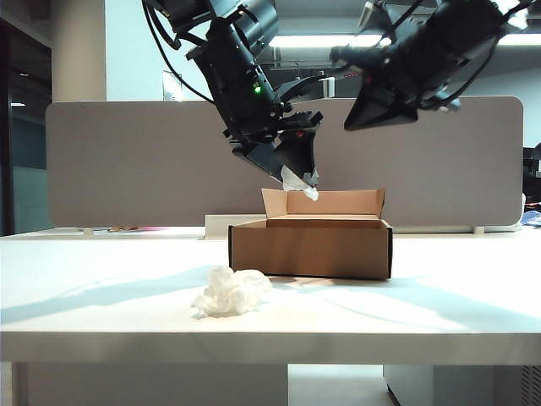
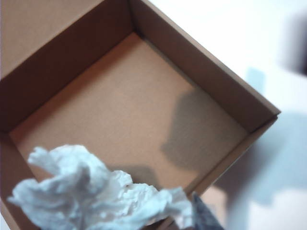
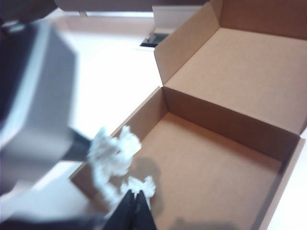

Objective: Pick up all the paper balls on the table and put them in the paper box.

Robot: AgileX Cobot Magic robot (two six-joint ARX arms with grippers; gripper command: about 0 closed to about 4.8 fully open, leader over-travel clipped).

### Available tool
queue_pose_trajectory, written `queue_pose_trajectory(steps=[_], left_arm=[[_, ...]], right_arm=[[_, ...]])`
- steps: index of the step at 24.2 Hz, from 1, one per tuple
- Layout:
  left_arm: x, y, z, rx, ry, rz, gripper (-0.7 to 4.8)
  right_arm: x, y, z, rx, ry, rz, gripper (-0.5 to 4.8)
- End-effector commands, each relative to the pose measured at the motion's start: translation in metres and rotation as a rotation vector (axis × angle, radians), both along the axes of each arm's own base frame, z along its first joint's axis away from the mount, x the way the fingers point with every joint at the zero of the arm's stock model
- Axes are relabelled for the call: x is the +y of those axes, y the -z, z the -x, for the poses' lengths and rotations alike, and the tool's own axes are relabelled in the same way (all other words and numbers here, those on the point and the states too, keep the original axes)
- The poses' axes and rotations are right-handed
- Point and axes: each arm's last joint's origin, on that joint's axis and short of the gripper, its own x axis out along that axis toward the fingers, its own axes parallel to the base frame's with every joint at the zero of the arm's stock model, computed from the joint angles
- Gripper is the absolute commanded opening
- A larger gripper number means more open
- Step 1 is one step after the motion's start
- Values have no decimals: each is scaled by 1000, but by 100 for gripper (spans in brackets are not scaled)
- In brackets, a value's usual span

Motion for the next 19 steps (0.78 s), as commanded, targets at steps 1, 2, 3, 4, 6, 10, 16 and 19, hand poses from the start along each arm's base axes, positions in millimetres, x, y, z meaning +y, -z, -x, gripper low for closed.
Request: queue_pose_trajectory(steps=[1,2,3,4,6,10,16,19], left_arm=[[3,-3,-2,-31,94,9,457],[3,-3,-2,-27,105,20,479],[7,-3,-5,-26,104,32,479],[9,-4,-7,-24,110,45,479],[15,-5,-11,6,134,110,479],[20,-5,-14,68,235,225,479],[16,12,-18,122,264,242,479],[14,13,-19,145,288,287,479]], right_arm=[[-7,2,-25,24,-34,-22,-5],[-11,5,-32,34,-39,-30,-5],[-15,8,-39,45,-51,-40,-5],[-17,10,-42,51,-68,-49,-5],[-22,16,-48,51,-139,-88,-5],[-25,22,-53,52,-284,-153,-5],[-21,20,-53,21,-403,-195,-5],[-21,20,-53,24,-407,-197,-5]])
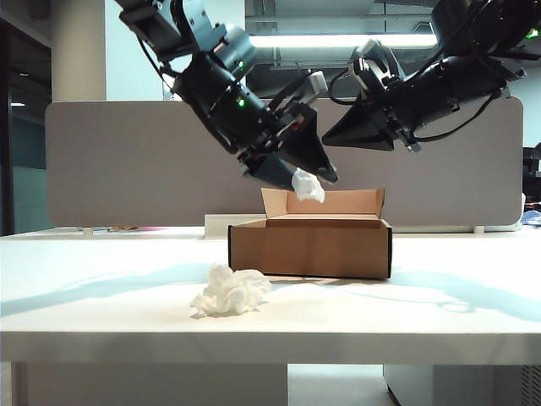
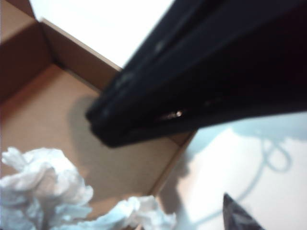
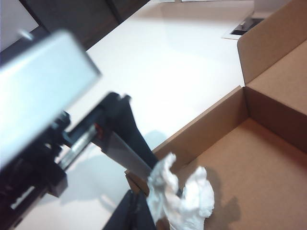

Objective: Pick up all the paper balls on the table and put them in the paper box.

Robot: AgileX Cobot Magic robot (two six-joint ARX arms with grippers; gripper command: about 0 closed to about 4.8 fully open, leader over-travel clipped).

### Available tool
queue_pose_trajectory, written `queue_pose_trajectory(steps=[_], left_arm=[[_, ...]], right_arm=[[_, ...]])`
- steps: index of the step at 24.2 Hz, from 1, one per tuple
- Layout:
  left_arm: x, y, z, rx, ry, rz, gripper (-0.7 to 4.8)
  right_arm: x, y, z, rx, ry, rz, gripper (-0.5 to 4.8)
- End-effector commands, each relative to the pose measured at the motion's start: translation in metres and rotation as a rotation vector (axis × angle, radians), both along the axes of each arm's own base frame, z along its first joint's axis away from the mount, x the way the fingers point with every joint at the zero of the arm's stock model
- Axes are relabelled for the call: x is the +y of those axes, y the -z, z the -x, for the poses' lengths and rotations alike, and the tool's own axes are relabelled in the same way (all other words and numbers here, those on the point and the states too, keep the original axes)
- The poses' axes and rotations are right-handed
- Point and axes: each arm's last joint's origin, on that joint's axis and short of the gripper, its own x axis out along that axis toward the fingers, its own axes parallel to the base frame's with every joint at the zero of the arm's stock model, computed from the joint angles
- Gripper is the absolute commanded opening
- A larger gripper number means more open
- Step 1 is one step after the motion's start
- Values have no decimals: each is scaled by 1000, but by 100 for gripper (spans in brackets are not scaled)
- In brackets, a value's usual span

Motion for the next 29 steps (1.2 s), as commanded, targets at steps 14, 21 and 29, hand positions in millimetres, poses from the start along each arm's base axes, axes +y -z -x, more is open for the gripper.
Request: queue_pose_trajectory(steps=[14,21,29], left_arm=[[-17,-14,6,25,124,194,479],[-21,-17,6,20,132,221,479],[-16,-20,7,31,124,213,479]], right_arm=[[2,-5,0,-25,-33,-14,-5],[2,-4,0,-19,-12,-9,-5],[-1,-2,-1,23,64,5,-5]])
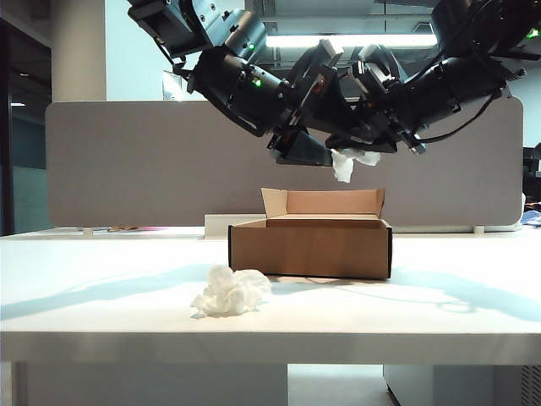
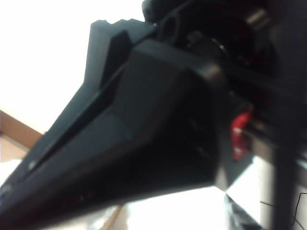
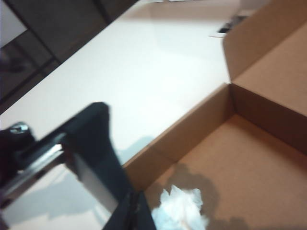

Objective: Pick up all the paper balls on the table and put them in the paper box.

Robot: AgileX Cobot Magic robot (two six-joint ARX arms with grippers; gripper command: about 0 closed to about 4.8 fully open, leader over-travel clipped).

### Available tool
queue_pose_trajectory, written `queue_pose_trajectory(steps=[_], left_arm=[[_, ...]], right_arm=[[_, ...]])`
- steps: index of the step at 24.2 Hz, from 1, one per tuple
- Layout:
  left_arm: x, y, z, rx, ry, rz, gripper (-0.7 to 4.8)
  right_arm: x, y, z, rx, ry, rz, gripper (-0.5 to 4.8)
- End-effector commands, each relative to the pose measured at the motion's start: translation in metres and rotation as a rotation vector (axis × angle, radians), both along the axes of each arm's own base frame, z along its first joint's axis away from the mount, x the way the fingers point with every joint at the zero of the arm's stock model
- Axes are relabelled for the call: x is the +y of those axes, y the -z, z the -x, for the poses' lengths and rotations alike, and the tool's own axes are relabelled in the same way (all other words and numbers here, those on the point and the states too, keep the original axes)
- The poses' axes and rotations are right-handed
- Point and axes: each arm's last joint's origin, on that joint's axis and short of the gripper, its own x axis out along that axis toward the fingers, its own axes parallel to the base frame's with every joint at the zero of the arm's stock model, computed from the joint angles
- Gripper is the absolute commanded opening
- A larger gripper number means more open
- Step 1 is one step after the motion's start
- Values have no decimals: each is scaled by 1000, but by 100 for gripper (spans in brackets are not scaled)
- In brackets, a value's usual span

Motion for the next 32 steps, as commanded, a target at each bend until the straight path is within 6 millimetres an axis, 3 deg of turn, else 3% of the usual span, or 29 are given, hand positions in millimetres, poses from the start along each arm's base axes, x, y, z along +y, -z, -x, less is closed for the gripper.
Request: queue_pose_trajectory(steps=[1,6,10,12,14,16,17,21,25,32], left_arm=[[5,-8,0,-15,-1,13,479],[19,-16,-5,-34,-43,14,479],[47,-15,-20,-25,-156,-34,479],[65,-12,-21,41,-218,-102,479],[87,-4,-13,174,-341,-291,479],[92,3,-4,289,-339,-374,479],[92,10,11,397,-293,-464,479],[73,12,31,467,-214,-538,429],[48,15,47,381,-219,-698,429],[30,26,63,369,-244,-838,424]], right_arm=[[0,-2,0,4,13,-1,-5],[-2,1,-1,31,95,41,-5],[-3,2,-2,26,139,61,-5],[-3,2,0,44,99,49,-5],[-3,6,2,93,97,62,-5],[-4,9,3,120,108,74,-5],[-4,10,4,135,111,80,-5],[-3,10,4,139,107,80,-5],[-4,13,8,196,100,93,-5],[-8,-1,25,270,104,118,-5]])
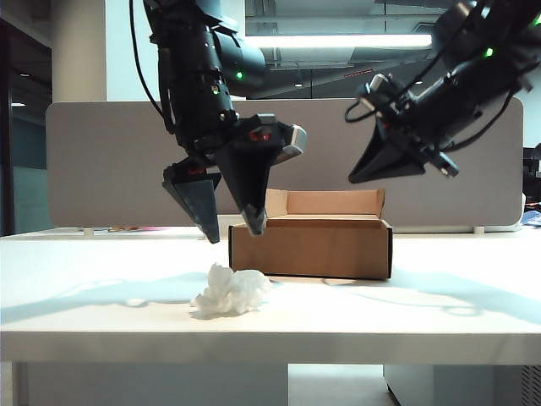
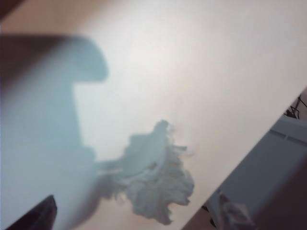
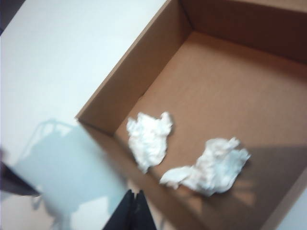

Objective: Pick up all the paper balls on the table and put them in the paper box.

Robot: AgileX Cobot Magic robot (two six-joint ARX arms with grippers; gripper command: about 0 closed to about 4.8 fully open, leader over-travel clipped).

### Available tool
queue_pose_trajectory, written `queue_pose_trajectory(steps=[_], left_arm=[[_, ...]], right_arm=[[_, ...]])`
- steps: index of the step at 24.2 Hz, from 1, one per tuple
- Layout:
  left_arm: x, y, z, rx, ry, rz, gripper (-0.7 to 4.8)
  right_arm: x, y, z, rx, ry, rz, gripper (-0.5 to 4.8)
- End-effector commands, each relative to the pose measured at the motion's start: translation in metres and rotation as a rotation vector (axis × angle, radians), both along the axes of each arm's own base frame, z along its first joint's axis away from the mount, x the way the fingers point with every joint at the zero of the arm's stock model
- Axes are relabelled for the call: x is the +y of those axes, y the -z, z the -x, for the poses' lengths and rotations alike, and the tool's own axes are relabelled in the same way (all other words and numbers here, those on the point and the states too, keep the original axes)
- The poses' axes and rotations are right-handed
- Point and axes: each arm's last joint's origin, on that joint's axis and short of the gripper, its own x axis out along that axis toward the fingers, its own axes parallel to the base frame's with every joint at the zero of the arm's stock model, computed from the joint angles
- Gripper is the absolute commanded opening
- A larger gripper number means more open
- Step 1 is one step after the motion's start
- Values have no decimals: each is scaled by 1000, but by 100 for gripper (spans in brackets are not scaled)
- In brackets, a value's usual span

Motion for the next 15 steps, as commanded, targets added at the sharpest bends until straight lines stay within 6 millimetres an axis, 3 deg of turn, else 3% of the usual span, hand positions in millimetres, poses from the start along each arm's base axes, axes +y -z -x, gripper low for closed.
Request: queue_pose_trajectory(steps=[1,4,9,10,11,12,14,15], left_arm=[[-6,9,8,32,6,-42,415],[-7,29,16,61,21,-76,327],[-6,44,15,17,13,-84,325],[-8,44,14,1,13,-87,303],[-9,44,14,-5,15,-84,258],[-9,44,14,-5,15,-83,133],[-9,44,15,-5,17,-83,21],[-9,43,15,-6,19,-83,12]], right_arm=[[-2,-17,12,17,-5,5,-5],[-8,-40,38,60,0,42,-5],[-18,-83,81,8,0,77,-5],[-20,-91,89,-7,0,74,-5],[-21,-94,93,-15,0,72,-5],[-22,-101,100,-29,0,69,-5],[-24,-109,109,-52,2,64,-5],[-25,-111,111,-61,2,62,-5]])
